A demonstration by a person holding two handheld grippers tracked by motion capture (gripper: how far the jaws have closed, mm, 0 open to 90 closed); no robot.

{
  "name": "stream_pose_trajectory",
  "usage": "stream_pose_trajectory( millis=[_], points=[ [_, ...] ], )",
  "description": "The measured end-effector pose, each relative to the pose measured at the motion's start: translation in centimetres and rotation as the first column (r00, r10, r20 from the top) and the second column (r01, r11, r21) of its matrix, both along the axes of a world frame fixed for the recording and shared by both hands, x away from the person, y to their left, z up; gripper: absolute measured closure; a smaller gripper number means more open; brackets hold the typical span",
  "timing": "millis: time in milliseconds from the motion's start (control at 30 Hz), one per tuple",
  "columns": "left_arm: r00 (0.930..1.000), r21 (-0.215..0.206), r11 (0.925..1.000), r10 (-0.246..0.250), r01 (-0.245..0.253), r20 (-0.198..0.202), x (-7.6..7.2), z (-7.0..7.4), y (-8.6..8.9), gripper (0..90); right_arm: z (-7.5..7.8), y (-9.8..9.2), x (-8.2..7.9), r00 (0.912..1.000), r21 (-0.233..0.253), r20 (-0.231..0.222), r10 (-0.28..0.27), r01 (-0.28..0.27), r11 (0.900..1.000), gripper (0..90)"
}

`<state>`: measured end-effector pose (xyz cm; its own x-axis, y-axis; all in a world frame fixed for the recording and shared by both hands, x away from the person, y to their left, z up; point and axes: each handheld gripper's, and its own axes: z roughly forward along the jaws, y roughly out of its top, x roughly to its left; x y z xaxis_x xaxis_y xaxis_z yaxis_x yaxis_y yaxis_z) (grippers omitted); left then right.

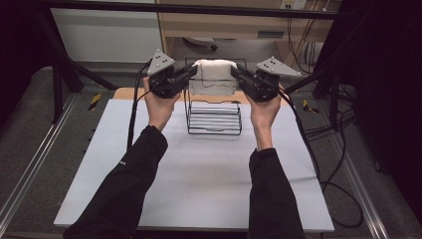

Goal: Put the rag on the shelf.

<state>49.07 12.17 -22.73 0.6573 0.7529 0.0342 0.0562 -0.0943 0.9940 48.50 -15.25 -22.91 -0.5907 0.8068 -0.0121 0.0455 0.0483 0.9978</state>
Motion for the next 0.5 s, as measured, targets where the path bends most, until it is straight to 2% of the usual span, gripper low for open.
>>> stream_pose_trajectory(
  millis=[500],
  points=[
    [0.9993, 0.029, 0.9994, -0.018, 0.019, -0.034, -1.1, -1.0, 0.2, 82.1, -1.0, -0.1, -1.2, 0.9995, -0.026, -0.017, 0.025, -0.026, 0.999, 77.8]
  ],
)
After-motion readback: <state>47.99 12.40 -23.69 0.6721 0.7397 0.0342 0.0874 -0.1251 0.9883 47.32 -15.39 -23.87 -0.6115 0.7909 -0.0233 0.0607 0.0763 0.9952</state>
